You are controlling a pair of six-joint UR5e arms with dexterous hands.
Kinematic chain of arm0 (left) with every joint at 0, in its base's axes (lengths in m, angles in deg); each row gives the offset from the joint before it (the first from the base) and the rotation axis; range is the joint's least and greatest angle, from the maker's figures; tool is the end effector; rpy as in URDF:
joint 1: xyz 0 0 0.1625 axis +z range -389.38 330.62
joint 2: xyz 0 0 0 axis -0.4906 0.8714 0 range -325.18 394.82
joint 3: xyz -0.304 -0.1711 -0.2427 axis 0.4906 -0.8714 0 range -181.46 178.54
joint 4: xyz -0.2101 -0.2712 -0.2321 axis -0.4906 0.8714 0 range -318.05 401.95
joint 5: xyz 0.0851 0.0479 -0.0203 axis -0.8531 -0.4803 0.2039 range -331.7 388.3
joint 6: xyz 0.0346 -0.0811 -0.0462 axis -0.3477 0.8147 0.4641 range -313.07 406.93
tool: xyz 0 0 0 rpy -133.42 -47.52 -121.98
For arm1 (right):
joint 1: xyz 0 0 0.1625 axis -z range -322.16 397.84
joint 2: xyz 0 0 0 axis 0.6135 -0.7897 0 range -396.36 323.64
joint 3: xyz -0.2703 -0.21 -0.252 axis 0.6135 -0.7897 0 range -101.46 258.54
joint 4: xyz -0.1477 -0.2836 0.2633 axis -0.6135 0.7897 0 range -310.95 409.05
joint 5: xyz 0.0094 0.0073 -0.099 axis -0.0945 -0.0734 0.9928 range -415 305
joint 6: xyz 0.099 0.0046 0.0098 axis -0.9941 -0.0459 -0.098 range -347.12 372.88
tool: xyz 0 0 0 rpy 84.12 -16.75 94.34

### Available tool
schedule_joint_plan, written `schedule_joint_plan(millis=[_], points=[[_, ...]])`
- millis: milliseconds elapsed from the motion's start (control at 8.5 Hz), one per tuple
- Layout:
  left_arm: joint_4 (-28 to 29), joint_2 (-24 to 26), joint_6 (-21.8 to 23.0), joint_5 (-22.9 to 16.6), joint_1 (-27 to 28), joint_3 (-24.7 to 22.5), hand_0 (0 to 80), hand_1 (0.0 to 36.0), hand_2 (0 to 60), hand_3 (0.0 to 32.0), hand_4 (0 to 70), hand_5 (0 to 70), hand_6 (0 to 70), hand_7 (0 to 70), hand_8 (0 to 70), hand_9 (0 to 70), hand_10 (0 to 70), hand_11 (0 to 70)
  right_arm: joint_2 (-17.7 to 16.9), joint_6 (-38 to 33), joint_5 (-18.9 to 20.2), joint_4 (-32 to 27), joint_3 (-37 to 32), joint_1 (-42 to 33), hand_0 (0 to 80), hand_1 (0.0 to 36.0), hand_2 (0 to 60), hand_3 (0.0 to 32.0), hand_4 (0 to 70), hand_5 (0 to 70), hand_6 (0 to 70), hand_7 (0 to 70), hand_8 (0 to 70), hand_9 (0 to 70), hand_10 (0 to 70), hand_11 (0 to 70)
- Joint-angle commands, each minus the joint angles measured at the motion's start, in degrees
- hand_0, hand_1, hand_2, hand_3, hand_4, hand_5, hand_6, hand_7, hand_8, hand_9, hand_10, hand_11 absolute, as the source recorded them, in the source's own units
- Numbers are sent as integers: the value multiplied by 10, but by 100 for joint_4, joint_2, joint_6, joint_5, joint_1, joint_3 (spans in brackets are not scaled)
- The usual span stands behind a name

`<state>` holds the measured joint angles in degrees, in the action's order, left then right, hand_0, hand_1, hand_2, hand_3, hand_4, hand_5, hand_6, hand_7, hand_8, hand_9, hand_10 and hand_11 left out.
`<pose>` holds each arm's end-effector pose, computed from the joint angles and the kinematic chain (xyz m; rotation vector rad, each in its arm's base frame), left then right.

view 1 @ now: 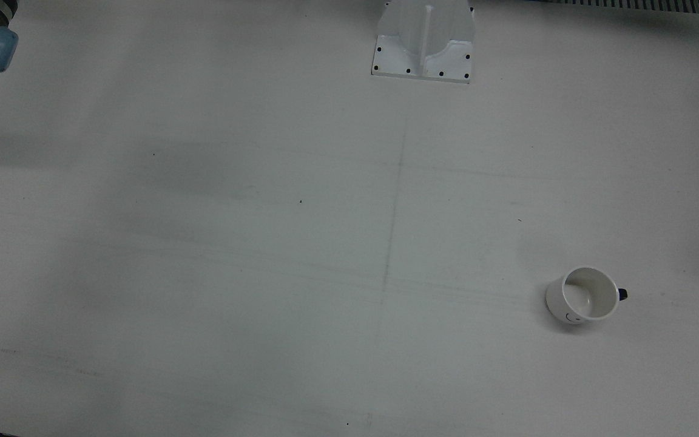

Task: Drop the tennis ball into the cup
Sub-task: 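Carry the yellow tennis ball in the left hand toward the white mug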

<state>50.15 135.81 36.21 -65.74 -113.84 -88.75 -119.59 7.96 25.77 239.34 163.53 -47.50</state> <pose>-0.0684 -0.6019 0.5907 0.0445 2.3500 -1.7257 0.1062 -0.5349 0.6857 -0.0198 1.9844 -2.2936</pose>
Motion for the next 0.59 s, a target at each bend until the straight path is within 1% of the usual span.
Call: schedule_joint_plan(millis=[0, 118, 235, 353, 471], points=[[-12, -9, 0, 0, 17, -129, 800, 360, 600, 320, 43, 331, 700, 616, 464, 404, 138, 238, 0, 0, 0, 0, 0, 0, 0, 0, 0, 0, 0, 0, 0, 0, 0, 0, 0, 0], [-55, -17, 0, 0, 296, -400, 800, 360, 600, 320, 41, 316, 700, 627, 457, 404, 137, 237, 0, 0, 0, 0, 0, 0, 0, 0, 0, 0, 0, 0, 0, 0, 0, 0, 0, 0], [-134, -26, -9, 0, 638, -638, 800, 360, 600, 320, 43, 316, 700, 629, 457, 404, 136, 236, 0, -9, 0, 0, 0, 0, 0, 0, 0, 0, 0, 0, 0, 0, 0, 0, 0, 0], [-82, -26, -9, 0, 946, -745, 800, 360, 600, 320, 46, 323, 700, 626, 462, 405, 136, 236, 0, 0, 0, 0, 0, 0, 0, 0, 0, 0, 0, 0, 0, 0, 0, 0, 0, 0], [-82, -26, -26, 0, 1289, -867, 800, 360, 600, 320, 33, 347, 700, 591, 475, 397, 134, 233, 0, -9, 0, 0, 0, 0, 0, 0, 0, 0, 0, 0, 0, 0, 0, 0, 0, 0]])
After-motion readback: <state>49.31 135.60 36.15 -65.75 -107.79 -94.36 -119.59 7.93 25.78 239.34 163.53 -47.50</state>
